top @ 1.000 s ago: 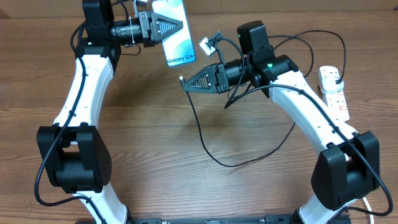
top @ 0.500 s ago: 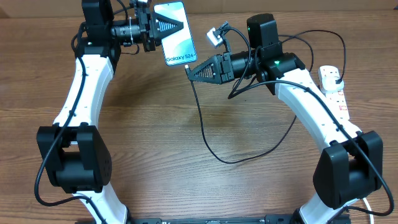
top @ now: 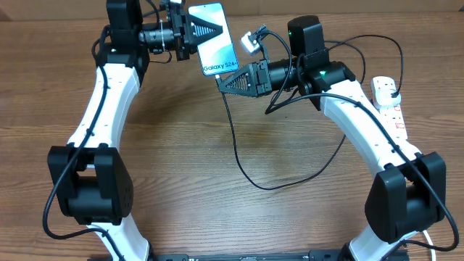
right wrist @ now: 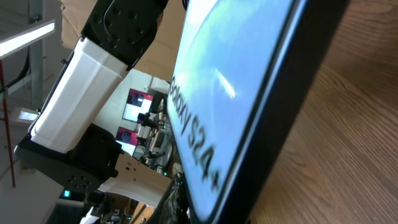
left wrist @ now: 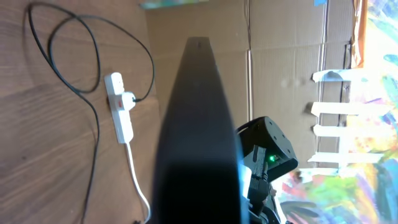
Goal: Plug charger to phone and switch on socket
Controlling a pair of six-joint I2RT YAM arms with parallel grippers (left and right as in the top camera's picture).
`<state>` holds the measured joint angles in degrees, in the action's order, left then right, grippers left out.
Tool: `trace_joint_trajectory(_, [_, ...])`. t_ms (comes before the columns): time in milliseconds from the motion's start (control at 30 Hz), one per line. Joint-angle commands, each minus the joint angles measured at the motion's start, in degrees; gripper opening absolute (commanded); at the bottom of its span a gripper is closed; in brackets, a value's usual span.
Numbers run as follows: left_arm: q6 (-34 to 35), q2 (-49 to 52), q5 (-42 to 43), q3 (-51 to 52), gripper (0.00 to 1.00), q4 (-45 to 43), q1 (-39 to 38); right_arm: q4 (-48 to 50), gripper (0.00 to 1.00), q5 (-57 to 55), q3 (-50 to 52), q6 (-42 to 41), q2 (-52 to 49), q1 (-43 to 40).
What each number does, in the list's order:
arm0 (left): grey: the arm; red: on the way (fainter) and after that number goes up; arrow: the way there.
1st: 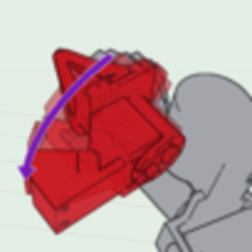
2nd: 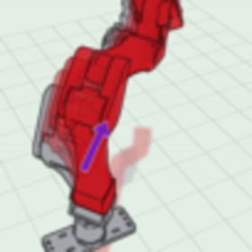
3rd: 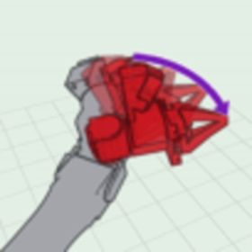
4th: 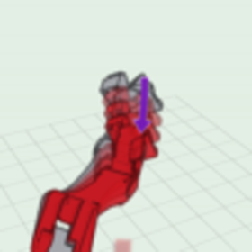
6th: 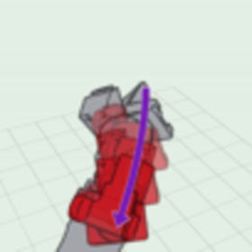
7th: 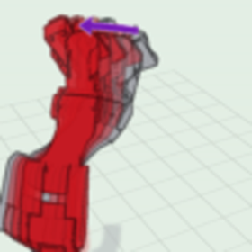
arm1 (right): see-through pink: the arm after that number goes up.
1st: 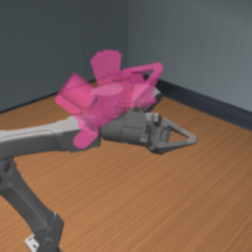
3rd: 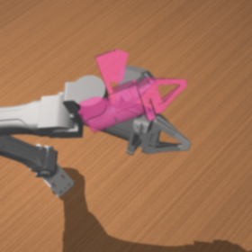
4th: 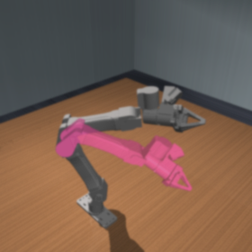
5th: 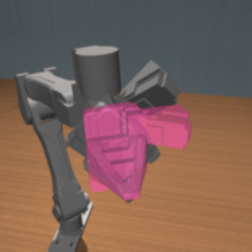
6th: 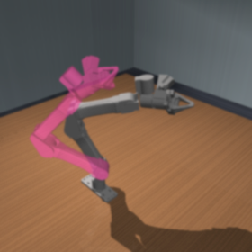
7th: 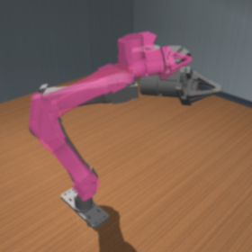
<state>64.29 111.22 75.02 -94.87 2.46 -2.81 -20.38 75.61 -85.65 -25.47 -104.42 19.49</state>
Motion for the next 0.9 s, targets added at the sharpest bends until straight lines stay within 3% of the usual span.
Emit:
trace_joint_trajectory(0, [-1.90, -2.60, -0.44, -0.90, 0.04, -2.49, 1.88, 0.35, 0.04, 1.70, -0.24, -0.02, -0.04, -0.33])
trace_joint_trajectory(867, [-3.02, -2.60, 4.52, -0.90, 0.04, -2.51, 0.79, 2.12, 0.04, -1.60, -0.24, -0.31, -0.04, -0.59])
